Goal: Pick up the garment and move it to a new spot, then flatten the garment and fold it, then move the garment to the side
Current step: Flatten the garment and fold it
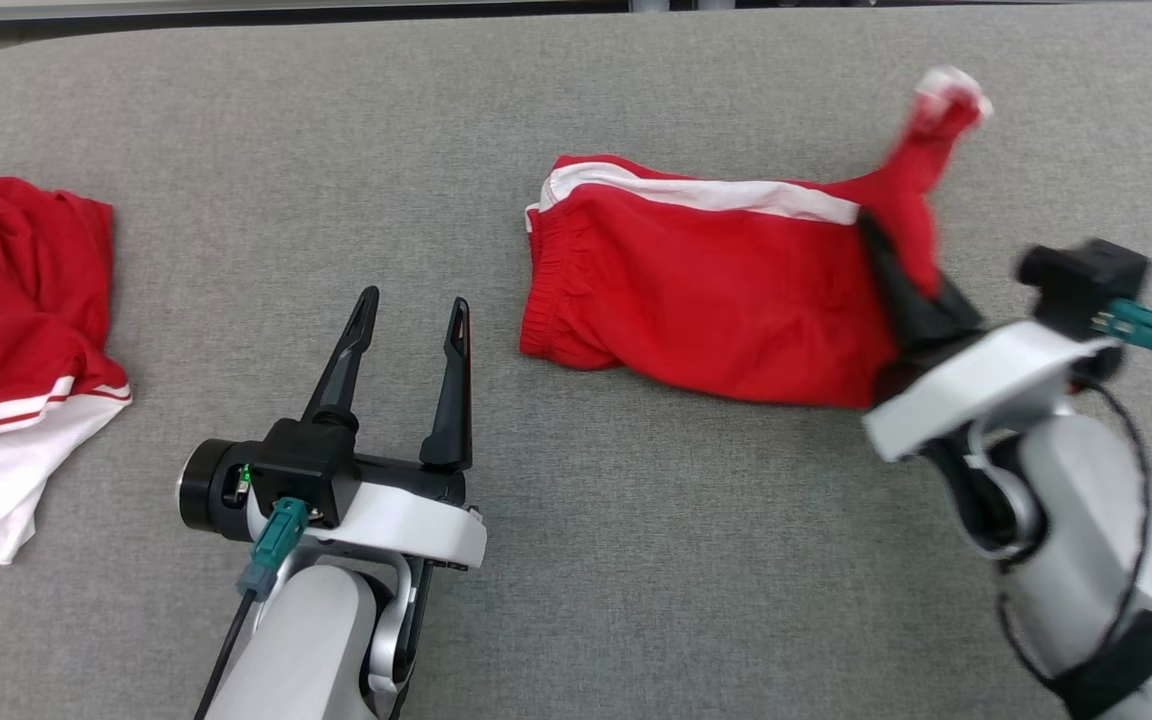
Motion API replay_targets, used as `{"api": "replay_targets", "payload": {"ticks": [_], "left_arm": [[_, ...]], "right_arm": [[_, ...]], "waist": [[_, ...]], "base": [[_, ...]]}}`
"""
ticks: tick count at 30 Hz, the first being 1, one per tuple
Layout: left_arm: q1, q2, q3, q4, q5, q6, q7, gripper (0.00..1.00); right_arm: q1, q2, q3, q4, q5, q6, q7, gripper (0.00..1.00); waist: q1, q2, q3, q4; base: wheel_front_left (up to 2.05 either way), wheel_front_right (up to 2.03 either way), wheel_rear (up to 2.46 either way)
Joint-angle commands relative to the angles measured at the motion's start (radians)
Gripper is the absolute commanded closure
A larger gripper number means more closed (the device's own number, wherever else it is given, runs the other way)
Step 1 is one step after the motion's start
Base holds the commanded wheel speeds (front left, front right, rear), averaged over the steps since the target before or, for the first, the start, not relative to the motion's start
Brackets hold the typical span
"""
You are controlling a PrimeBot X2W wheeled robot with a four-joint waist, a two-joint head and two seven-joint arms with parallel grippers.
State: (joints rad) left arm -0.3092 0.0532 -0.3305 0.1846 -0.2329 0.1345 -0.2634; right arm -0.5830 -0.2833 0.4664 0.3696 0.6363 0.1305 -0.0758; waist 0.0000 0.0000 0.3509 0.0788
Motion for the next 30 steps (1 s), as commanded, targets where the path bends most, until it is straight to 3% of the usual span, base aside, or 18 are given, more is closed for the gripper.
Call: {"api": "replay_targets", "payload": {"ticks": [1, 8, 13, 14, 15, 16, 17, 25, 30], "left_arm": [[0.003, 0.005, 0.001, -0.001, -0.004, 0.000, -0.002, 0.00], [-0.002, 0.002, -0.012, -0.005, -0.018, 0.000, -0.002, 0.00], [-0.005, 0.000, -0.022, -0.006, -0.025, 0.007, -0.002, 0.00], [-0.006, 0.000, -0.023, -0.006, -0.026, 0.009, -0.002, 0.00], [-0.005, 0.000, -0.022, -0.008, -0.028, 0.011, -0.002, 0.00], [-0.004, -0.001, -0.021, -0.009, -0.030, 0.013, -0.002, 0.00], [-0.004, -0.001, -0.020, -0.009, -0.030, 0.015, -0.002, 0.00], [0.003, -0.001, -0.011, -0.007, -0.020, 0.017, -0.002, 0.00], [0.005, 0.002, 0.003, -0.011, 0.002, 0.021, -0.002, 0.00]], "right_arm": [[-0.022, 0.023, 0.024, -0.021, -0.007, 0.000, 0.017, 1.00], [-0.088, 0.137, 0.182, 0.014, -0.024, 0.000, 0.115, 1.00], [-0.101, 0.166, 0.227, 0.097, -0.011, 0.000, 0.108, 1.00], [-0.105, 0.171, 0.233, 0.113, -0.012, 0.000, 0.097, 0.94], [-0.107, 0.175, 0.237, 0.127, -0.010, 0.000, 0.087, 0.60], [-0.108, 0.177, 0.243, 0.138, -0.007, 0.000, 0.078, 0.18], [-0.115, 0.177, 0.247, 0.144, -0.010, 0.000, 0.062, 0.00], [-0.111, 0.130, 0.284, 0.081, -0.005, 0.000, -0.079, 0.00], [-0.069, 0.067, 0.187, 0.000, -0.016, 0.000, -0.157, 0.00]], "waist": [[0.0000, 0.0000, -0.001, 0.009], [0.0000, 0.0000, 0.009, 0.058], [0.0000, 0.0000, 0.016, 0.079], [0.0000, 0.0000, 0.017, 0.081], [0.0000, 0.0000, 0.018, 0.083], [0.0000, 0.0000, 0.018, 0.083], [0.0000, 0.0000, 0.019, 0.082], [0.0000, 0.0000, 0.006, 0.063], [0.0000, 0.0000, -0.001, 0.045]], "base": [[0.00, 0.00, 0.00], [0.00, 0.00, 0.00], [0.00, 0.00, 0.00], [0.00, 0.00, 0.00], [0.00, 0.00, 0.00], [0.00, 0.00, 0.00], [0.00, 0.00, 0.00], [0.00, 0.00, 0.00], [0.00, 0.00, 0.00]]}}
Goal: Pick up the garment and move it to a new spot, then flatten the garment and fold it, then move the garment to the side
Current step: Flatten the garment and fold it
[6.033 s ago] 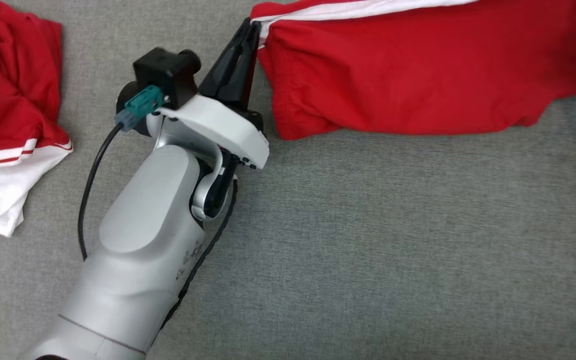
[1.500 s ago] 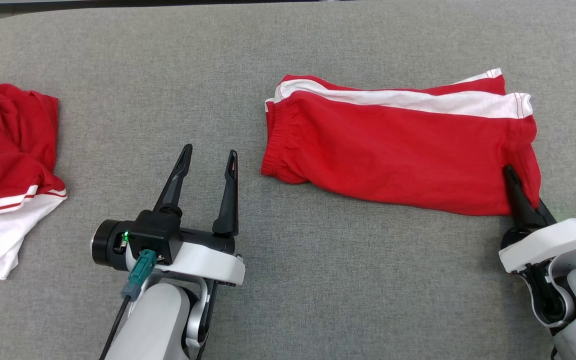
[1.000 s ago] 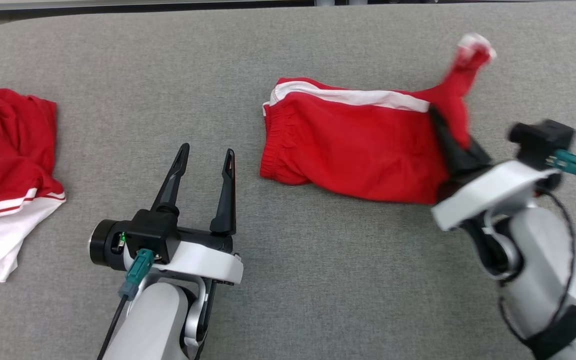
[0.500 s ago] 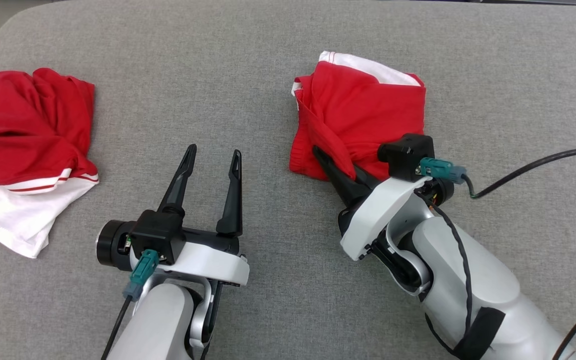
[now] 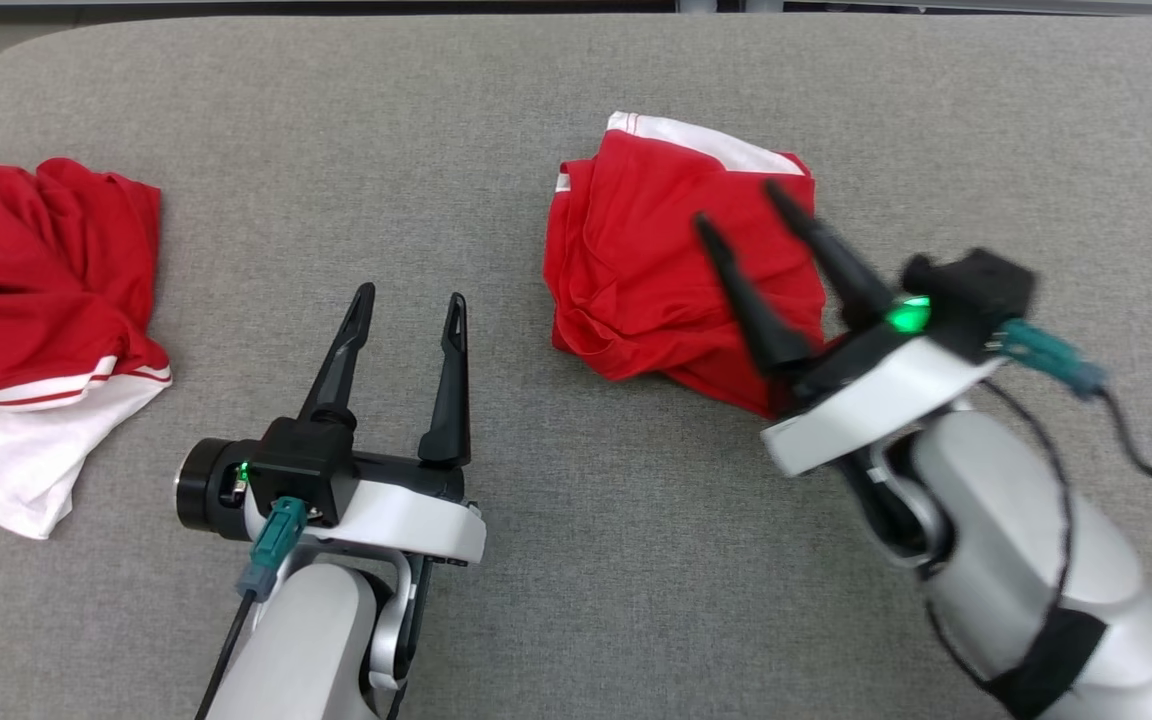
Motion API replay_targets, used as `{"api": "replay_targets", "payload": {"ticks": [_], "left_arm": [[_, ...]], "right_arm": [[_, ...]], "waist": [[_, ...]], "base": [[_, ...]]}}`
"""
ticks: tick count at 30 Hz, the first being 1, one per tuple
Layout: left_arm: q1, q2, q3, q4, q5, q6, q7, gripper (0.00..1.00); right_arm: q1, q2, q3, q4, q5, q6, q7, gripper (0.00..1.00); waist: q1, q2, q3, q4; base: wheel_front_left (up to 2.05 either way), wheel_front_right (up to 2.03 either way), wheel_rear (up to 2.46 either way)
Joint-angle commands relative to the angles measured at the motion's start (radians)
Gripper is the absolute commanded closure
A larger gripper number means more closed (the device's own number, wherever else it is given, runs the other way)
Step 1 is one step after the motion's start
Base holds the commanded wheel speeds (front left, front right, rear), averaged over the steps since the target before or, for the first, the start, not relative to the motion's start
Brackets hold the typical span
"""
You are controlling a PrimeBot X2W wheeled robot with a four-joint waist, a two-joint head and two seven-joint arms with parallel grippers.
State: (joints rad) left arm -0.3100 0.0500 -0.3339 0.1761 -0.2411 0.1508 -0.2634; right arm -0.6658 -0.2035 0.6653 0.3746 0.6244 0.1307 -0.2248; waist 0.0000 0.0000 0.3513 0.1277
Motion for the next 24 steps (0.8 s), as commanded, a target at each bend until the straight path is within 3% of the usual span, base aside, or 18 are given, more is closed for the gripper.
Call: {"api": "replay_targets", "payload": {"ticks": [1, 7, 13, 18, 24], "left_arm": [[0.006, 0.009, 0.010, -0.003, 0.016, 0.008, -0.002, 0.00], [0.015, 0.031, 0.039, -0.006, 0.035, 0.010, -0.002, 0.00], [0.033, 0.058, 0.064, 0.001, 0.041, 0.011, -0.002, 0.00], [0.046, 0.071, 0.071, 0.010, 0.040, 0.006, -0.002, 0.00], [0.055, 0.080, 0.071, 0.022, 0.035, 0.003, -0.002, 0.00]], "right_arm": [[0.029, -0.025, -0.046, -0.019, -0.009, 0.000, -0.016, 0.00], [0.153, -0.094, -0.282, -0.089, -0.079, 0.000, -0.033, 0.00], [0.314, -0.118, -0.493, -0.159, -0.164, 0.000, -0.011, 0.00], [0.432, -0.097, -0.592, -0.249, -0.224, 0.000, 0.043, 0.00], [0.502, -0.060, -0.642, -0.336, -0.261, 0.000, 0.101, 0.00]], "waist": [[0.0000, 0.0000, -0.003, -0.007], [0.0000, 0.0000, -0.017, -0.029], [0.0000, 0.0000, -0.043, -0.050], [0.0000, 0.0000, -0.057, -0.062], [0.0000, 0.0000, -0.065, -0.068]], "base": [[0.00, 0.00, 0.00], [0.00, 0.00, 0.00], [0.00, 0.00, 0.00], [0.00, 0.00, 0.00], [0.00, 0.00, 0.00]]}}
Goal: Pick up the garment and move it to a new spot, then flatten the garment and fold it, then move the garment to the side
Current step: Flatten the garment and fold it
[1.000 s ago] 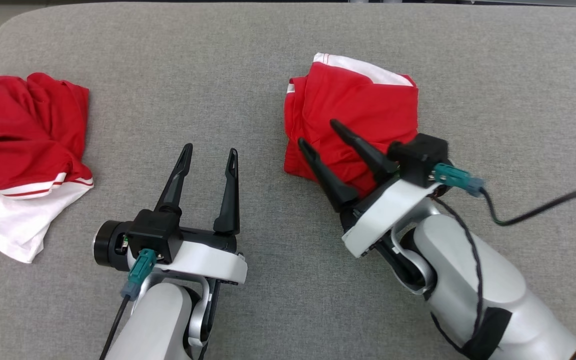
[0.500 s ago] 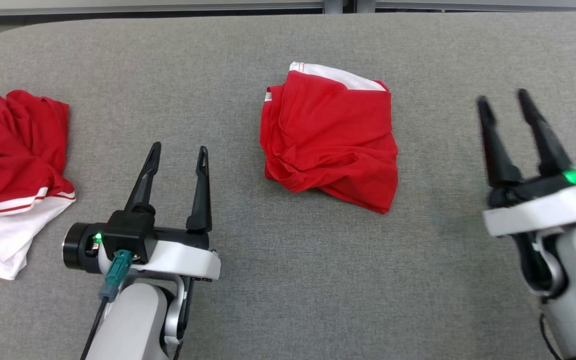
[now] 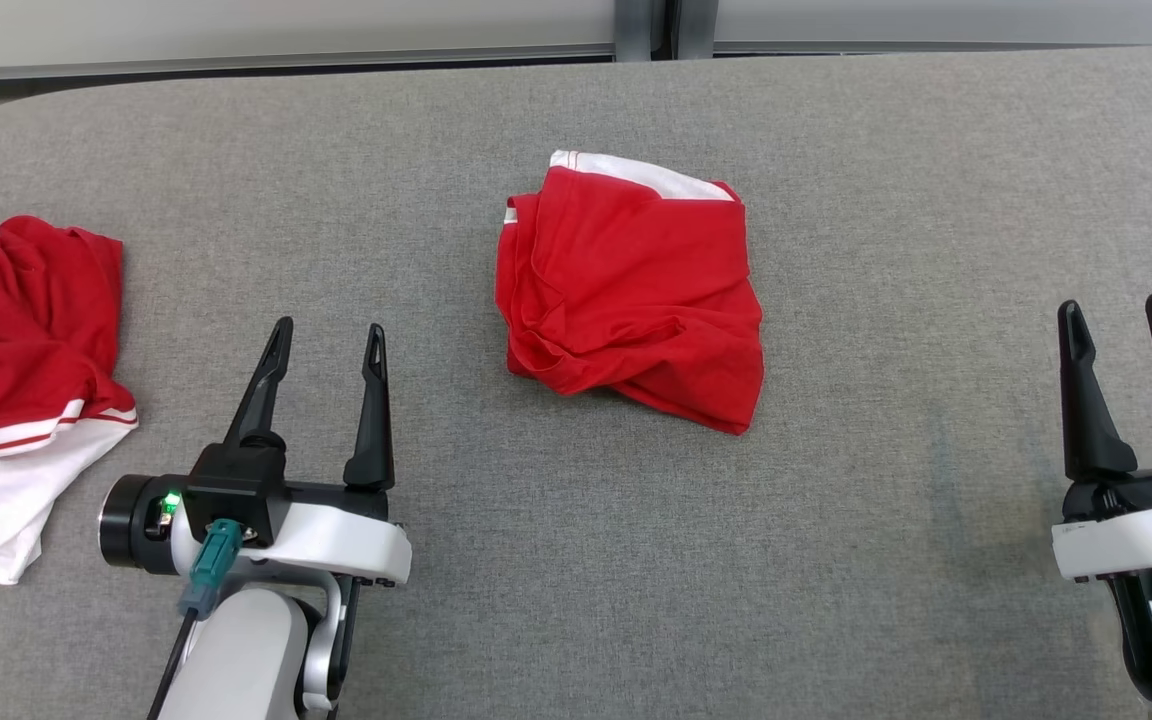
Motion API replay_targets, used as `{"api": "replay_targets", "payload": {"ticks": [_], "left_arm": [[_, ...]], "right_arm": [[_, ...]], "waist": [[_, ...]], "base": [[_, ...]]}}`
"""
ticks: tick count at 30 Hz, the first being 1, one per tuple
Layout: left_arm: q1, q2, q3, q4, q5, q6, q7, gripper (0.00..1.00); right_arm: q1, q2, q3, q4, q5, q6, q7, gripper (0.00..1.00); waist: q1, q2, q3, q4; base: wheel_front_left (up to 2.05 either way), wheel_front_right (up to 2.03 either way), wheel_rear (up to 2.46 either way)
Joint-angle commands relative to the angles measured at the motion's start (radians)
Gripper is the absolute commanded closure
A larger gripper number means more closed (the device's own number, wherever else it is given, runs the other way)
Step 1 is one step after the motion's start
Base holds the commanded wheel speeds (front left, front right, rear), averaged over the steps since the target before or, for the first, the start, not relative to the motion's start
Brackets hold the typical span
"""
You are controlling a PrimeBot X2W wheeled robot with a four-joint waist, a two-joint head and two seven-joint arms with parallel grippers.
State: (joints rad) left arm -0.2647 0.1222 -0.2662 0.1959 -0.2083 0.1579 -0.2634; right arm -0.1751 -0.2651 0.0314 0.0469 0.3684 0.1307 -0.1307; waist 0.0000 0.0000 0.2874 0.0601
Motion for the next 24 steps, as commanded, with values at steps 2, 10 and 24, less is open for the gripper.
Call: {"api": "replay_targets", "payload": {"ticks": [2, 10, 24], "left_arm": [[0.009, 0.010, 0.001, 0.004, 0.001, -0.004, -0.002, 0.00], [0.008, 0.013, -0.001, 0.005, -0.004, -0.001, -0.002, 0.00], [-0.053, 0.003, -0.019, -0.005, -0.004, 0.005, -0.002, 0.00]], "right_arm": [[0.022, 0.010, -0.015, -0.026, -0.012, 0.000, 0.019, 0.00], [0.038, 0.031, -0.038, -0.055, -0.029, 0.000, 0.042, 0.00], [-0.085, 0.017, 0.091, -0.005, -0.007, 0.000, 0.090, 1.00]], "waist": [[0.0000, 0.0000, -0.003, -0.001], [0.0000, 0.0000, -0.006, -0.004], [0.0000, 0.0000, 0.044, 0.032]], "base": [[0.00, 0.00, 0.00], [0.00, 0.00, 0.00], [0.00, 0.00, 0.00]]}}
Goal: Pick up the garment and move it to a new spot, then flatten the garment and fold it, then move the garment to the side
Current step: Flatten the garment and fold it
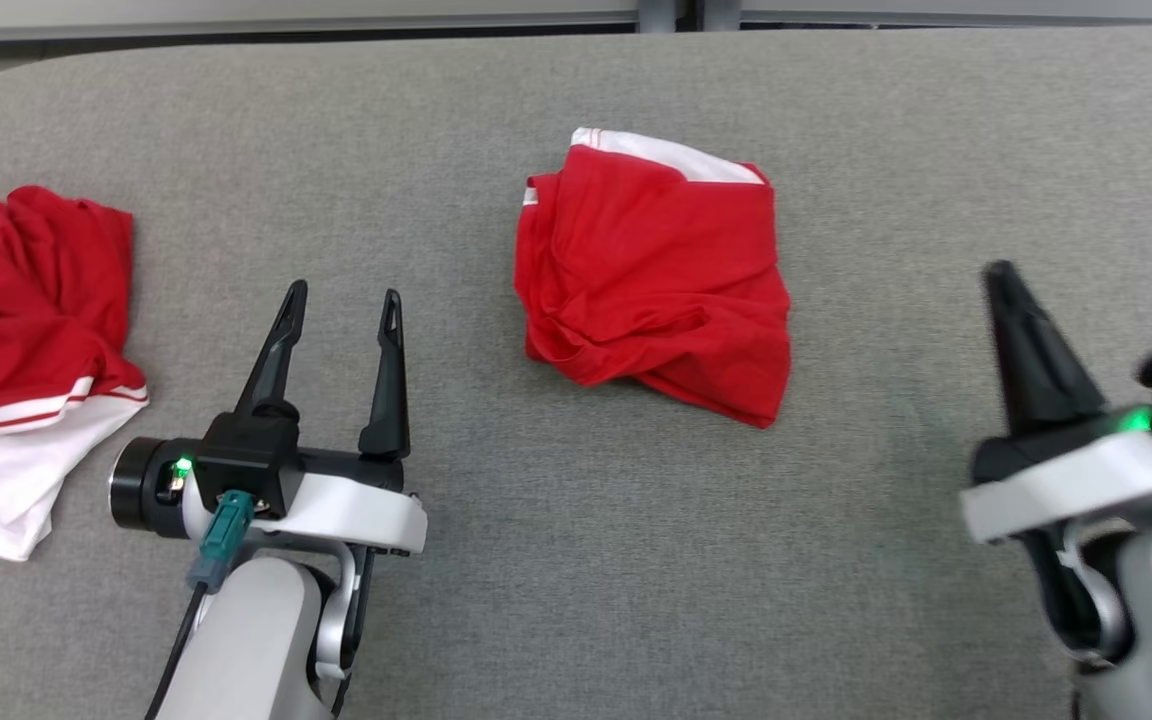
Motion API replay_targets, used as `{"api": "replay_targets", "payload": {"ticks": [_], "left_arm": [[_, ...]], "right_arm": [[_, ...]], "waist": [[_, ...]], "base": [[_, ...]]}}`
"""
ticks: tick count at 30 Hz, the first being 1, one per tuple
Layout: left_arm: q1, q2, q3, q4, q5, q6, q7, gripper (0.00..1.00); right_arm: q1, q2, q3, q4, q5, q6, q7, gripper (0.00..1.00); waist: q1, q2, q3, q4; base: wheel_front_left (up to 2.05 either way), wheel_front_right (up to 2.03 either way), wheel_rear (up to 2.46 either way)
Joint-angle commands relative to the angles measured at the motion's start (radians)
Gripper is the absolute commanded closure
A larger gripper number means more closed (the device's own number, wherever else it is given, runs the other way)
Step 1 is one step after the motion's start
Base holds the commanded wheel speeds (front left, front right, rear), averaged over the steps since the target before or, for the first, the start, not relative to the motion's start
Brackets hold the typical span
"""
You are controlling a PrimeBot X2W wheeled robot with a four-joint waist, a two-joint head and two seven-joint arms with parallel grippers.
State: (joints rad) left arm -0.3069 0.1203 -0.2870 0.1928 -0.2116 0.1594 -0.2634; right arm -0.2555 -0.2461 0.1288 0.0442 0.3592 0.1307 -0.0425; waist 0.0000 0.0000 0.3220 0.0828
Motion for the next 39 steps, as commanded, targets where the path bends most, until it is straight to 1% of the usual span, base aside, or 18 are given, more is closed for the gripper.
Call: {"api": "replay_targets", "payload": {"ticks": [1, 7, 8, 9, 13, 17, 20, 21, 22, 27, 30, 33, 36, 39], "left_arm": [[-0.016, 0.002, 0.000, -0.004, 0.000, 0.002, -0.001, 0.00], [-0.056, -0.027, -0.019, -0.011, -0.002, -0.007, -0.001, 0.00], [-0.061, -0.031, -0.023, -0.012, -0.002, -0.006, -0.001, 0.00], [-0.071, -0.041, -0.030, -0.013, -0.004, -0.007, -0.002, 0.00], [-0.077, -0.054, -0.038, -0.017, -0.007, -0.008, -0.001, 0.00], [-0.070, -0.058, -0.042, -0.018, -0.006, -0.007, -0.001, 0.00], [-0.063, -0.062, -0.040, -0.016, -0.005, -0.007, -0.001, 0.00], [-0.061, -0.062, -0.040, -0.015, -0.004, -0.007, -0.001, 0.00], [-0.061, -0.062, -0.040, -0.015, -0.004, -0.007, -0.001, 0.00], [-0.067, -0.065, -0.040, -0.010, 0.000, -0.013, -0.001, 0.00], [-0.065, -0.065, -0.034, -0.007, 0.002, -0.015, -0.002, 0.00], [-0.052, -0.066, -0.026, -0.002, 0.006, -0.015, -0.001, 0.00], [-0.043, -0.064, -0.018, 0.003, 0.013, -0.017, -0.002, 0.00], [-0.028, -0.058, -0.008, 0.008, 0.018, -0.021, -0.001, 0.00]], "right_arm": [[-0.030, 0.001, 0.029, 0.017, 0.008, 0.000, 0.006, 1.00], [-0.222, 0.033, 0.265, 0.172, 0.046, 0.000, -0.001, 1.00], [-0.252, 0.040, 0.296, 0.205, 0.051, 0.000, -0.001, 1.00], [-0.311, 0.059, 0.358, 0.265, 0.065, 0.000, -0.013, 1.00], [-0.400, 0.093, 0.444, 0.394, 0.094, 0.000, -0.033, 1.00], [-0.458, 0.130, 0.531, 0.499, 0.126, 0.000, -0.053, 1.00], [-0.482, 0.148, 0.602, 0.568, 0.138, 0.000, -0.061, 1.00], [-0.488, 0.150, 0.625, 0.592, 0.137, 0.000, -0.061, 1.00], [-0.488, 0.150, 0.625, 0.592, 0.137, 0.000, -0.061, 1.00], [-0.490, 0.159, 0.730, 0.696, 0.161, 0.000, -0.078, 1.00], [-0.484, 0.162, 0.780, 0.731, 0.182, 0.002, -0.110, 1.00], [-0.471, 0.161, 0.820, 0.736, 0.204, 0.002, -0.146, 1.00], [-0.459, 0.151, 0.841, 0.704, 0.231, 0.002, -0.183, 1.00], [-0.453, 0.131, 0.809, 0.640, 0.256, 0.001, -0.212, 1.00]], "waist": [[0.0000, 0.0000, 0.015, 0.018], [0.0000, 0.0000, 0.059, 0.083], [0.0000, 0.0000, 0.065, 0.095], [0.0000, 0.0000, 0.076, 0.115], [0.0000, 0.0000, 0.087, 0.142], [0.0000, 0.0000, 0.092, 0.148], [0.0000, 0.0000, 0.092, 0.144], [0.0000, 0.0000, 0.092, 0.143], [0.0000, 0.0000, 0.092, 0.143], [0.0000, 0.0000, 0.093, 0.134], [0.0000, 0.0000, 0.088, 0.125], [0.0000, 0.0000, 0.075, 0.114], [0.0000, 0.0000, 0.056, 0.097], [0.0000, 0.0000, 0.036, 0.079]], "base": [[0.00, 0.00, 0.00], [0.00, 0.00, 0.00], [0.00, 0.00, 0.00], [0.00, 0.00, 0.00], [0.00, 0.00, 0.00], [0.00, 0.00, 0.00], [0.00, 0.00, 0.00], [0.00, 0.00, 0.00], [0.00, 0.00, 0.00], [0.00, 0.00, 0.00], [0.00, 0.00, 0.00], [0.00, 0.00, 0.00], [0.00, 0.00, 0.00], [0.00, 0.00, 0.00]]}}
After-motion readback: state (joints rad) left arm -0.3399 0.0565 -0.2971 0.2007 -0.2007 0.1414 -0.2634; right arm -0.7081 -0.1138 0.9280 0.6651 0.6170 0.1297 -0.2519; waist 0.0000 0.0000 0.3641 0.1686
